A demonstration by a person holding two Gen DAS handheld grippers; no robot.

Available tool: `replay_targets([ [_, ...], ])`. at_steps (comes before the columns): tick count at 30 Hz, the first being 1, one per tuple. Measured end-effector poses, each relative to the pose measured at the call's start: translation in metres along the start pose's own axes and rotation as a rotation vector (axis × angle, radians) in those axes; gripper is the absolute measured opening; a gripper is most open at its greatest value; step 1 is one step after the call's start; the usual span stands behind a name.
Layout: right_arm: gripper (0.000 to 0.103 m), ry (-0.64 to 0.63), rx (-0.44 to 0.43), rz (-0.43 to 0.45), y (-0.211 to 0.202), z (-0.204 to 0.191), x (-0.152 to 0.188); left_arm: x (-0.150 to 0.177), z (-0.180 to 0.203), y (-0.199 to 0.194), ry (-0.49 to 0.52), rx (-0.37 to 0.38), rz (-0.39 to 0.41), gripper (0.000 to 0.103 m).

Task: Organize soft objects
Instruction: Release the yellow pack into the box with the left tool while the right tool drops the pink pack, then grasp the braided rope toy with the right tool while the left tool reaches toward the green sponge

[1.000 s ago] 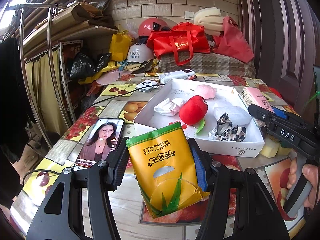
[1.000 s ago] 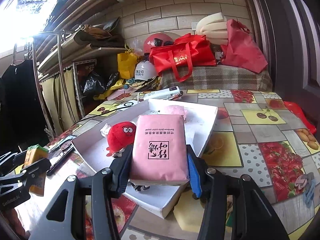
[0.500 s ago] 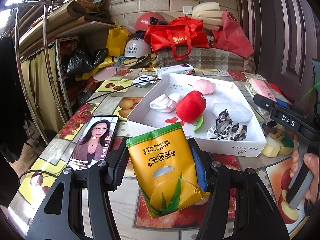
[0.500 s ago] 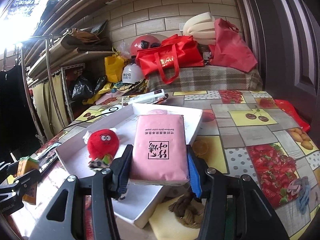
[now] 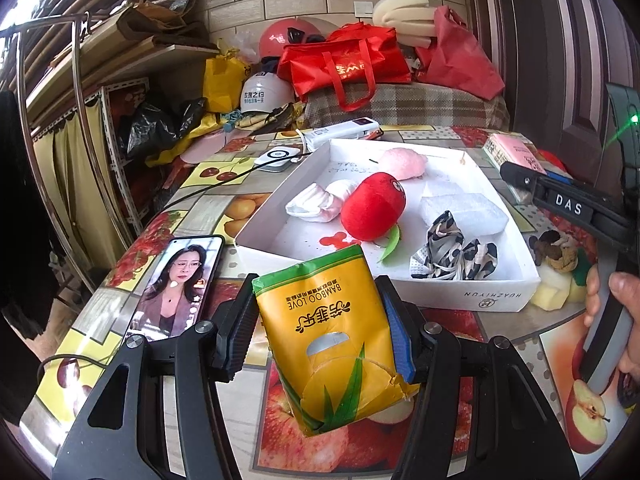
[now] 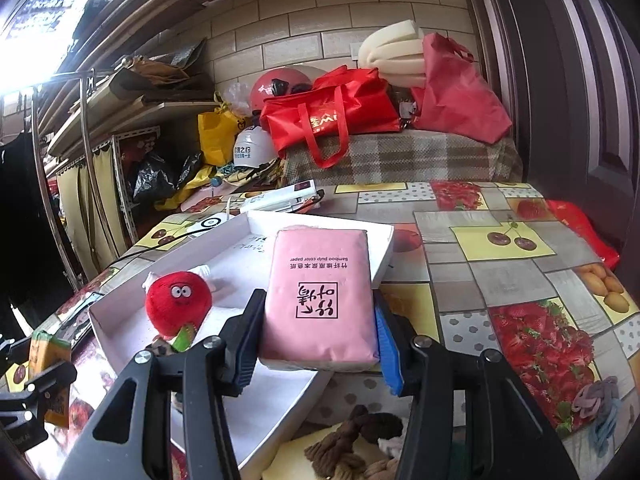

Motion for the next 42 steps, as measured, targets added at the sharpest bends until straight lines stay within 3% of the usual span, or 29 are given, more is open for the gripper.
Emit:
replay_targets([
  [14,0.050,0.070,0.031,0.000,0.007,0.022,-0.004,-0.019,-0.002,0.035,-0.047,0.019,-0.023,0.057],
  [18,0.050,0.082,0.024,-0.014,0.012,0.025,-0.006,-0.038,-0.004,0.045,-0.069,0.011,0.031,0.057],
  [23,0.050,0.058,-0.024,-0.027,0.019,0.012,-0.013,-0.077,-0.003,0.065,-0.120,0.043,0.036,0.058],
  [27,0.051,0.033,-0.076,-0.056,0.036,-0.009,-0.023,-0.098,0.008,0.096,-0.112,0.098,-0.025,0.062],
  [28,0.059,0.012,-0.091,-0.082,0.045,-0.018,-0.026,-0.101,0.011,0.103,-0.103,0.095,-0.049,0.070],
  [29,0.077,-0.004,-0.101,-0.111,0.052,-0.024,-0.027,-0.103,0.013,0.108,-0.096,0.067,-0.065,0.076],
  [32,0.084,0.023,-0.088,-0.104,0.052,-0.026,-0.027,-0.103,0.005,0.105,-0.140,0.064,-0.055,0.100],
  [38,0.089,0.070,-0.095,-0.060,0.026,-0.018,-0.025,-0.093,0.004,0.079,-0.123,0.037,-0.016,0.103],
  [41,0.103,0.091,-0.099,-0.060,0.010,-0.013,-0.018,-0.083,0.002,0.059,-0.145,0.064,-0.001,0.103],
  [42,0.103,0.090,-0.099,-0.060,0.007,-0.010,-0.016,-0.078,0.002,0.053,-0.154,0.079,0.003,0.103],
])
Point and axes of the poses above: each gripper's, at about its wrist camera, not at the fingertips, and y roughly the way its jaws point, z to its right, x to its underside, the point moved 1 cm from there along y, roughly the way its jaws point, and after that the axes turned 1 degree about -y, right-handed, at the moved point
